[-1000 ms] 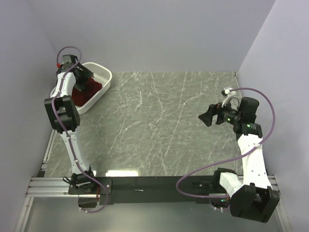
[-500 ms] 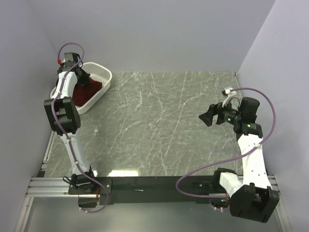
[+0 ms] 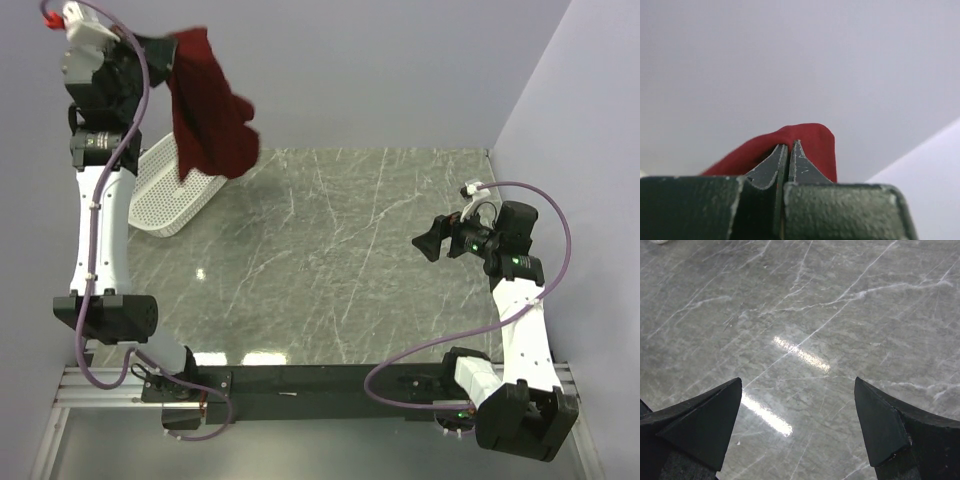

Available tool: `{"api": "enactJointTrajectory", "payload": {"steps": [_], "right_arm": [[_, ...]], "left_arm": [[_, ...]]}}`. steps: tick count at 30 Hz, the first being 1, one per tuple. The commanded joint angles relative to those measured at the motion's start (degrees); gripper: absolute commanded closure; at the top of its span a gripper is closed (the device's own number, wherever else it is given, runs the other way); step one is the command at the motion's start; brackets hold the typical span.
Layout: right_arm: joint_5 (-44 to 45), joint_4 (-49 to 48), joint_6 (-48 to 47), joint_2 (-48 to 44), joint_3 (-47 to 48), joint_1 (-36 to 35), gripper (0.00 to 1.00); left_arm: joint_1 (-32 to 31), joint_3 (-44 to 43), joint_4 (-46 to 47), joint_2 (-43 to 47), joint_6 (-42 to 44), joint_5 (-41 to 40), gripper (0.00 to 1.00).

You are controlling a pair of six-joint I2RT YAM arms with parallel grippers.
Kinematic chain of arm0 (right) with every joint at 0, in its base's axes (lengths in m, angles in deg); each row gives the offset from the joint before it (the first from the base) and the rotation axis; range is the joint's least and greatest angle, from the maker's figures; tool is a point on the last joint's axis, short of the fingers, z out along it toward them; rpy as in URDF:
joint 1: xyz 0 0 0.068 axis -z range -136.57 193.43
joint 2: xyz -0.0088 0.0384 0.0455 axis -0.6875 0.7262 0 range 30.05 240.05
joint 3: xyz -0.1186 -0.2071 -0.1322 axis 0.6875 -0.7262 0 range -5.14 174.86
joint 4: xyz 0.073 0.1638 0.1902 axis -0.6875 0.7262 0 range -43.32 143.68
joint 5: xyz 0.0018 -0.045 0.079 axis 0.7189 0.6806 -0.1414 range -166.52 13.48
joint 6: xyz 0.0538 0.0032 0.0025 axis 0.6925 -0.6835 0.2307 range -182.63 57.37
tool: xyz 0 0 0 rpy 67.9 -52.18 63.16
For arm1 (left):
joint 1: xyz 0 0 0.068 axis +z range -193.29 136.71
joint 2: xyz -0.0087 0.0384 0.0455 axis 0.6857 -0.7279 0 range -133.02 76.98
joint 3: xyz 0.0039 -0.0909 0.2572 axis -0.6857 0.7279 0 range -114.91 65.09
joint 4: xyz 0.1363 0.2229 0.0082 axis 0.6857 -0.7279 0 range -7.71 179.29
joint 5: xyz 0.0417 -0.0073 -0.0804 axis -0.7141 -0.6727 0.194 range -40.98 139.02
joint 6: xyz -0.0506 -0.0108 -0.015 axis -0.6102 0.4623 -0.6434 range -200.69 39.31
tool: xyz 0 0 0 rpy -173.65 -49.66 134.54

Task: Fold and stack the t-shirts
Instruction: Grab the tshirt from the pile, then move the tshirt to the center of the board

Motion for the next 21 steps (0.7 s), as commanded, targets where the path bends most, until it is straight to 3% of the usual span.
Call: {"api": "enactJointTrajectory", "payload": {"steps": [1,5,12,21], "right_arm": [[-0.57,-0.21,-0.58,-1.41,0.29,0.39,0.01],[-0.31,-0.47,-0.32,-1.85,0.20,0.56,0.01],[1.10,-1.26,-0.05,-2.99,-0.24,1.26,0.01],[1.72,-1.35,-0.05,-3.87,-0.33,2.67,0.01]], "left_arm": [[-2.47,-8.64,7.13,-0.01,-4.22,4.54,1.00],[-7.22,-13.33,10.46,0.34,-8.17,4.46,1.00],[-18.29,-13.25,16.01,0.78,-12.76,6.21,1.00],[-32.09,-3.85,16.88,6.13,-10.47,1.57,1.00]]}}
